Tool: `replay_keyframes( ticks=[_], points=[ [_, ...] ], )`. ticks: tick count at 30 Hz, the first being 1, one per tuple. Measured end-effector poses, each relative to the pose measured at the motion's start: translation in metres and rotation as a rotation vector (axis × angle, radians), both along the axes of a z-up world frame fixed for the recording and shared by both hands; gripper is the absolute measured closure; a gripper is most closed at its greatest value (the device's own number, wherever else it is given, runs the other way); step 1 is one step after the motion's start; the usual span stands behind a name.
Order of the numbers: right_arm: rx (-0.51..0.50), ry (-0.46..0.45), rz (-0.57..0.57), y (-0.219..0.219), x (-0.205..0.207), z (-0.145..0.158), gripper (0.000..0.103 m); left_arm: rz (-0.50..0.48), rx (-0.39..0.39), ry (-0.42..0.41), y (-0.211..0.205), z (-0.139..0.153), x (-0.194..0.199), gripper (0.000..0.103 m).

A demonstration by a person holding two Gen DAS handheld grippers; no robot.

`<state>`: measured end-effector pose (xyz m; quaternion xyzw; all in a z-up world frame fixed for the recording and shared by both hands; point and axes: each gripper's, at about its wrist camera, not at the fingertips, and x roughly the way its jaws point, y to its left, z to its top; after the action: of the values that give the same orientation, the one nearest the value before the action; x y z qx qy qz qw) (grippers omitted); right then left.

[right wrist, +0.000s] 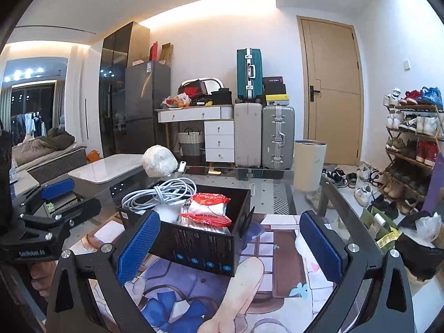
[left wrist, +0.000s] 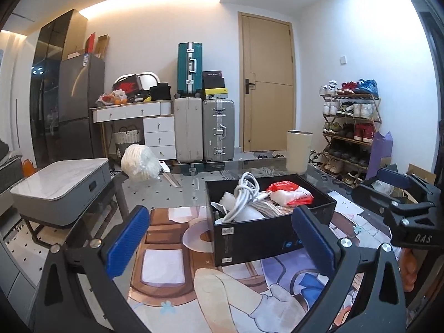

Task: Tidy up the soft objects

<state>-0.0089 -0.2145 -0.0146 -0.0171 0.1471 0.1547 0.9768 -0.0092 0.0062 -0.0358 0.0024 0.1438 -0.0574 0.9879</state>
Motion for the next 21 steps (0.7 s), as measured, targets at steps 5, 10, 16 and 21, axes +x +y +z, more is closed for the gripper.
replay_keyframes(
  ticks=[5,10,16,21],
  points=[
    [-0.008,-0.001,-0.001,-0.0002,-0.0003,-0.0004,0.001,0.035,-0.013,-0.002,0.0047,0.0001,-0.0007,0.000],
    [-0.014,0.008,-0.016,-0.0003,0.0023,-0.0008,0.001,0.049,-0.016,-0.015,0.0059,0.0007,-0.0021,0.000],
    [-0.021,0.021,-0.016,-0.0017,0.0042,-0.0020,0.001,0.064,-0.019,-0.011,0.0070,-0.0010,-0.0022,0.000],
    [-0.014,0.007,-0.018,-0.0045,0.0035,-0.0023,0.001,0.061,-0.015,-0.010,0.0071,-0.0021,-0.0011,0.000]
  ],
)
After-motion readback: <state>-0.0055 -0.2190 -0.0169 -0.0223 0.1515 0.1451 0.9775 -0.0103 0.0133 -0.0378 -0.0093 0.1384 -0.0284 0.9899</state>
